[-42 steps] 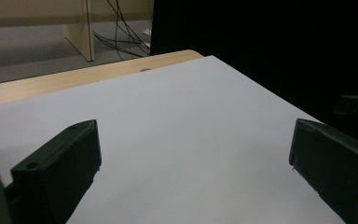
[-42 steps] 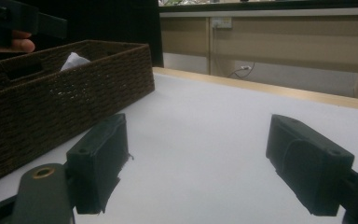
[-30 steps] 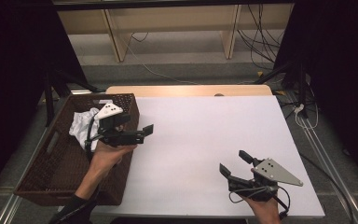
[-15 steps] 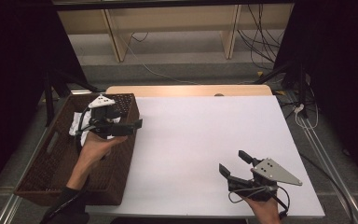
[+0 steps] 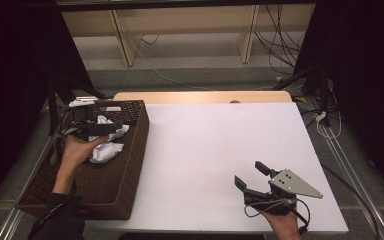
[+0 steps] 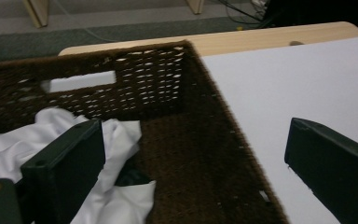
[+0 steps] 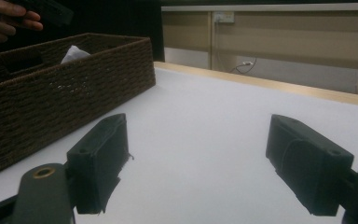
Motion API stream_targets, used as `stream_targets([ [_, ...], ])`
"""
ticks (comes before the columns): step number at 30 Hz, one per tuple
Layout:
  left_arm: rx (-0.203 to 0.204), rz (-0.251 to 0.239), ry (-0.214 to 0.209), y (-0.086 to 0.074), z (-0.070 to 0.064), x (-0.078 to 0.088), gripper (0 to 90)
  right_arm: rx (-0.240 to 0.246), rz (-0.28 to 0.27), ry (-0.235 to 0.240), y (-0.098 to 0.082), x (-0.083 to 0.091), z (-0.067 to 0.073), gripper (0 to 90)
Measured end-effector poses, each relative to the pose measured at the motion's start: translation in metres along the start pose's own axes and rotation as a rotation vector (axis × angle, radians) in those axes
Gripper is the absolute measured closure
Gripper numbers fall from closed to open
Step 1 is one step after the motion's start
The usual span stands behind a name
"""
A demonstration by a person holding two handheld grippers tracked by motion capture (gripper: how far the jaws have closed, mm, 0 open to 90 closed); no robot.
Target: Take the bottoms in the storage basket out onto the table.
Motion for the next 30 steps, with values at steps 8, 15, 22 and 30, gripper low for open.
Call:
stream_targets([
  [8, 0.056, 0.025, 0.066, -0.009, 0.038, 0.008, 4.7, 0.000, 0.001, -0.001, 0.000, 0.000, 0.000, 22.1],
  [15, 0.064, 0.064, 0.092, -0.015, 0.050, 0.006, 4.7, -0.001, 0.003, -0.003, -0.001, -0.001, 0.000, 22.2],
  [22, 0.034, 0.229, 0.180, -0.032, 0.069, -0.020, 4.5, -0.002, 0.009, -0.001, -0.003, -0.001, 0.000, 22.6],
  [30, 0.063, 0.301, 0.181, -0.026, 0.081, -0.029, 4.2, 0.004, 0.011, 0.005, -0.003, -0.002, 0.002, 22.8],
])
Point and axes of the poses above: each handheld gripper's, and its own axes: x roughly backward along the jaws, y roughly out of its top, z roughly to its left, the point moved 10 cm from there along -x, roughly forward along the jaws, and after that the axes turned 10 degrees about -y, right-handed, at the moved point
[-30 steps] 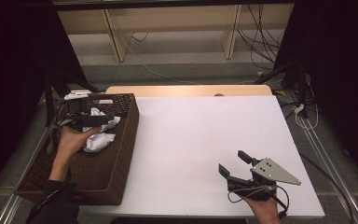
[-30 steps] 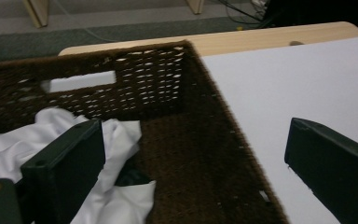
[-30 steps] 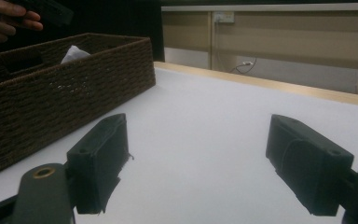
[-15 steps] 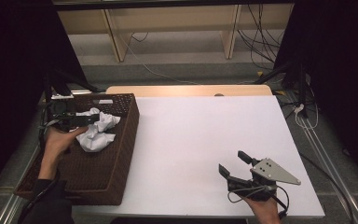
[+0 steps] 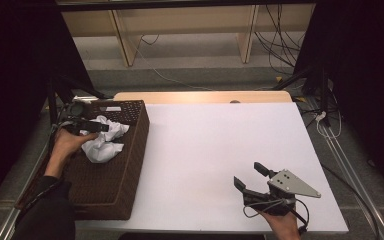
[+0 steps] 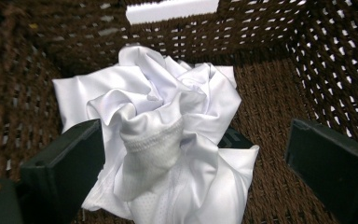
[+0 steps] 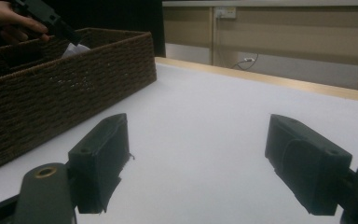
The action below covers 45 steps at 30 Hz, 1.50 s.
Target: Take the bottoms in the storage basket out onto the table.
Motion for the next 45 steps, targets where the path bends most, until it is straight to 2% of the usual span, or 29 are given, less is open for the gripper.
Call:
stream_targets([
  [8, 0.049, 0.062, 0.010, -0.003, 0.019, -0.019, 4.8, 0.001, 0.009, 0.001, -0.001, -0.001, 0.000, 23.0],
  [12, 0.065, 0.070, 0.002, -0.004, 0.023, -0.024, 5.0, 0.003, 0.011, 0.001, -0.002, -0.001, 0.000, 23.0],
  [24, 0.062, 0.103, 0.001, -0.006, 0.023, -0.038, 5.1, 0.015, 0.022, 0.006, -0.003, -0.001, 0.001, 23.4],
  [27, 0.073, 0.124, 0.007, -0.010, 0.026, -0.044, 5.1, 0.010, 0.019, 0.011, -0.003, -0.002, 0.002, 23.3],
  [29, 0.094, 0.132, 0.008, -0.014, 0.029, -0.049, 5.1, 0.014, 0.021, 0.012, -0.003, -0.002, 0.002, 23.4],
  [33, 0.132, 0.134, -0.018, -0.019, 0.030, -0.056, 5.4, 0.011, 0.024, 0.017, -0.004, -0.002, 0.002, 23.8],
  [38, 0.145, 0.161, -0.008, -0.025, 0.033, -0.061, 7.5, 0.015, 0.025, 0.019, -0.004, -0.002, 0.004, 24.1],
  [40, 0.133, 0.177, -0.005, -0.027, 0.032, -0.062, 8.6, 0.015, 0.025, 0.020, -0.004, -0.003, 0.003, 24.1],
  [45, 0.146, 0.218, -0.021, -0.035, 0.030, -0.069, 8.8, 0.018, 0.025, 0.020, -0.004, -0.002, 0.004, 24.5],
])
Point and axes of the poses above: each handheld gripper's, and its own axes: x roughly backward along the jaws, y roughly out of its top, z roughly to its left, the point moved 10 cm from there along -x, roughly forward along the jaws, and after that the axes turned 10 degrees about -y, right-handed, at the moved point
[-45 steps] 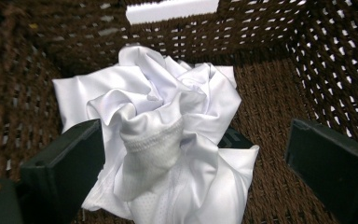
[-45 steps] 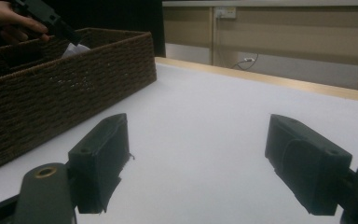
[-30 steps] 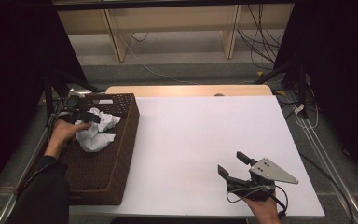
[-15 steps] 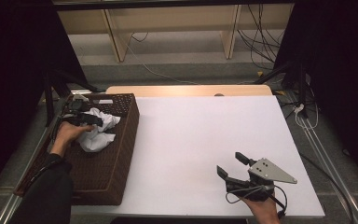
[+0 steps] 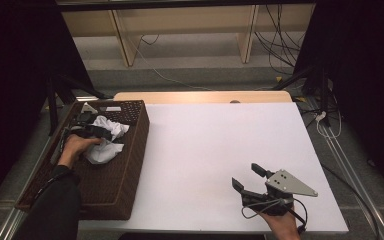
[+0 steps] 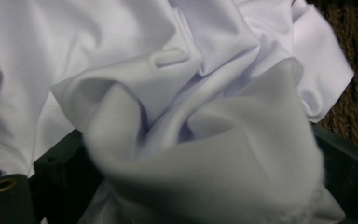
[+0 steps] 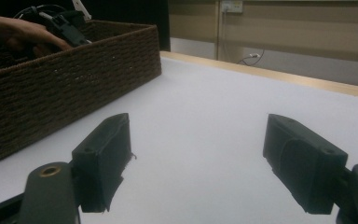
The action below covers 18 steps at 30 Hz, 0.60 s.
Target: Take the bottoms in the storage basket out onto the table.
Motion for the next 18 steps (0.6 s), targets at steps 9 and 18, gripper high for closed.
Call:
stream_targets([
  [9, -0.031, -0.007, 0.016, -0.004, 0.004, -0.003, 31.2, 0.002, -0.001, 0.002, 0.000, 0.000, 0.001, 25.1],
  [18, -0.021, -0.052, 0.028, 0.002, 0.003, 0.008, 69.6, 0.006, 0.001, -0.001, 0.000, 0.000, 0.001, 25.9],
])
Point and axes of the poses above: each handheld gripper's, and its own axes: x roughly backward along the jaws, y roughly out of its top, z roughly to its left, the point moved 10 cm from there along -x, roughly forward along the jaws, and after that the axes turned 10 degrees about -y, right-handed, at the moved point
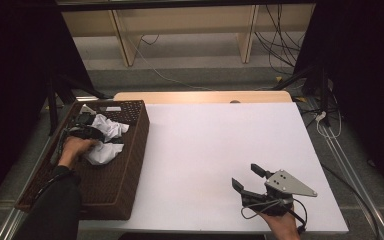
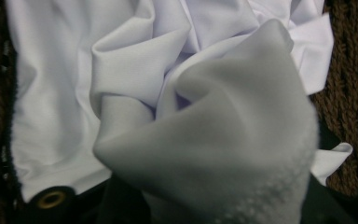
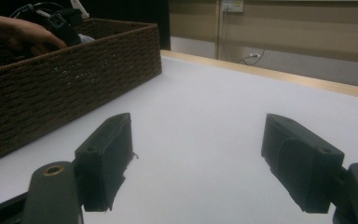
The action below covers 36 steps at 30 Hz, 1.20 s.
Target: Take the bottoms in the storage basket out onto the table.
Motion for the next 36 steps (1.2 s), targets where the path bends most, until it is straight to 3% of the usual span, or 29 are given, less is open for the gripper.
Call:
stream_targets([
  [7, -0.019, -0.038, -0.005, 0.008, -0.006, 0.015, 73.4, 0.001, 0.002, -0.001, 0.000, 0.000, 0.000, 26.0],
  [12, -0.050, -0.091, -0.030, 0.014, -0.019, 0.031, 74.0, 0.001, 0.001, -0.005, 0.000, 0.000, -0.001, 26.0],
  [15, -0.084, -0.140, -0.064, 0.018, -0.034, 0.046, 74.3, 0.001, 0.001, -0.007, 0.000, 0.000, -0.001, 26.0],
  [20, -0.107, -0.168, -0.065, 0.018, -0.042, 0.060, 74.2, 0.003, 0.001, -0.009, 0.000, 0.000, -0.001, 26.0],
  [25, -0.107, -0.228, -0.136, 0.015, -0.057, 0.080, 74.3, 0.002, 0.002, -0.010, 0.000, 0.000, -0.001, 26.0],
  [29, -0.131, -0.280, -0.182, 0.009, -0.073, 0.095, 74.3, 0.006, 0.001, -0.010, 0.000, 0.000, -0.001, 26.0],
  [31, -0.150, -0.286, -0.192, 0.006, -0.079, 0.097, 74.3, 0.006, 0.002, -0.011, 0.000, 0.000, -0.001, 26.0],
  [36, -0.152, -0.305, -0.215, 0.006, -0.083, 0.103, 74.3, 0.009, 0.000, -0.012, 0.000, 0.000, -0.001, 26.0],
])
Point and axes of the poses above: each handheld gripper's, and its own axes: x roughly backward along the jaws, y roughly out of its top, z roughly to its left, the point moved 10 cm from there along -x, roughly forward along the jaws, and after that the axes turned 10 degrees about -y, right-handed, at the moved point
